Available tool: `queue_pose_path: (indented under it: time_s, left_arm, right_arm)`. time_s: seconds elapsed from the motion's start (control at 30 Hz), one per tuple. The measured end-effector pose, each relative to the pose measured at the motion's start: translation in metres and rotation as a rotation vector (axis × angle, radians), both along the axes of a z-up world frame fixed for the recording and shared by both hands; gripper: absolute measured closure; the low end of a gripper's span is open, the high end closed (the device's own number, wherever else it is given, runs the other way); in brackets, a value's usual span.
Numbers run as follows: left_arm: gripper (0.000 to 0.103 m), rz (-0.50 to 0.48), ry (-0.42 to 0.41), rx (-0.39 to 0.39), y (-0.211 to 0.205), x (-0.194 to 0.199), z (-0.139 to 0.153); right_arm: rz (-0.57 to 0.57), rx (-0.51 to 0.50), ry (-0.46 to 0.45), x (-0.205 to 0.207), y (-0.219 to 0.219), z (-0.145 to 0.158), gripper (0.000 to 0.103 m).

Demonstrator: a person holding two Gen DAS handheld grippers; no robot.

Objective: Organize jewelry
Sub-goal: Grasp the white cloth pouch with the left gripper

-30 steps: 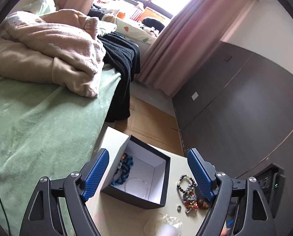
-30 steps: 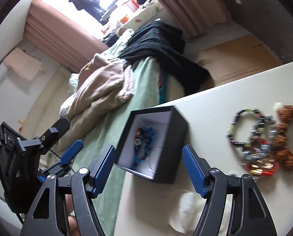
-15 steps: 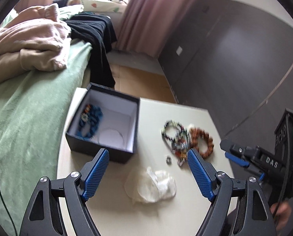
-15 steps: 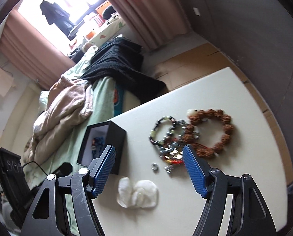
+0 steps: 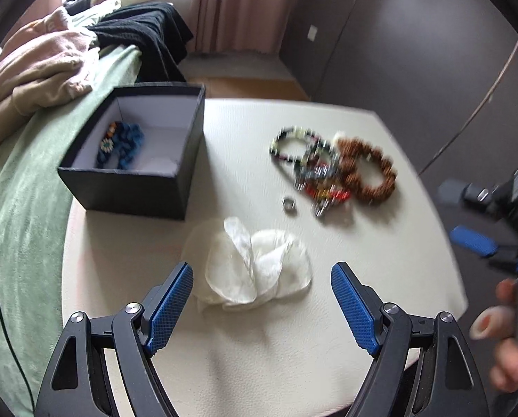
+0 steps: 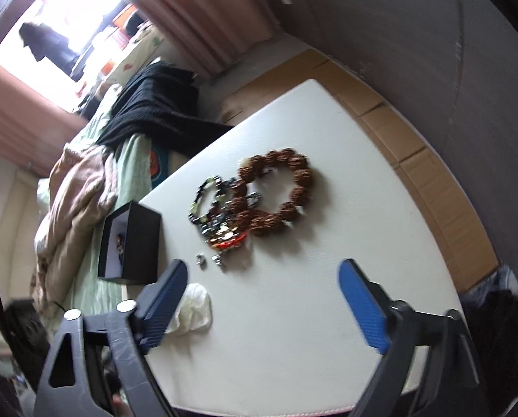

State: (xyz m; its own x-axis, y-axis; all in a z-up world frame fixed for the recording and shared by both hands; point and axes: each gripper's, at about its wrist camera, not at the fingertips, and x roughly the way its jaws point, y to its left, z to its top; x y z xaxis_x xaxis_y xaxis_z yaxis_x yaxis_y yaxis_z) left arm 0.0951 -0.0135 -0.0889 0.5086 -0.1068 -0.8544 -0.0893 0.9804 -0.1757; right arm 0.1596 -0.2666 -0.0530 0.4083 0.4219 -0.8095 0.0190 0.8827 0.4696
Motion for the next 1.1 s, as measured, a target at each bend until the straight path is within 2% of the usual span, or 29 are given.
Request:
queue_pose_path:
  time_s: [0.17,0.33,0.43,0.5,0.57,0.63,0.87,1.1]
  left_arm:
    - [0.022,-0.002,0.038,0.037,-0.007,0.004,-0.016]
    - [0.033,-0.002,0.049,0.076,-0.015,0.009,-0.027]
    - [0.049,-0.014,0.044,0.133,-0.021,0.012,-0.028]
    - [0.086,-0.009,0.036,0.18,-0.023,0.014,-0.028]
    - [0.098,-0.016,0.041,0.156,-0.022,0.016,-0.027]
    - [0.1,-0.009,0.027,0.112,-0.019,0.017,-0.024]
    - [0.1,-0.016,-0.09,0.076,-0.016,0.017,0.007]
    - [0.1,-0.002,-0.136,0.053,-0.01,0.023,0.018]
  right_arm:
    - [0.005,-0.011,0.042,0.002,-0.002,-0.007,0.012]
    - [-0.022,-0.036,0.068,0.003,-0.009,-0.011,0.012]
    - [-0.019,-0.049,0.066,0.005,-0.012,-0.011,0.012]
    - [-0.021,-0.049,0.067,0.007,-0.015,-0.011,0.012]
    - [-0.027,-0.061,0.074,0.008,-0.017,-0.012,0.012]
    - [-0.028,-0.069,0.078,0.01,-0.019,-0.013,0.012]
    - [-0.039,-0.065,0.085,0.018,-0.019,-0.016,0.012]
    - [-0.045,-0.03,0.088,0.031,-0.02,-0.018,0.012]
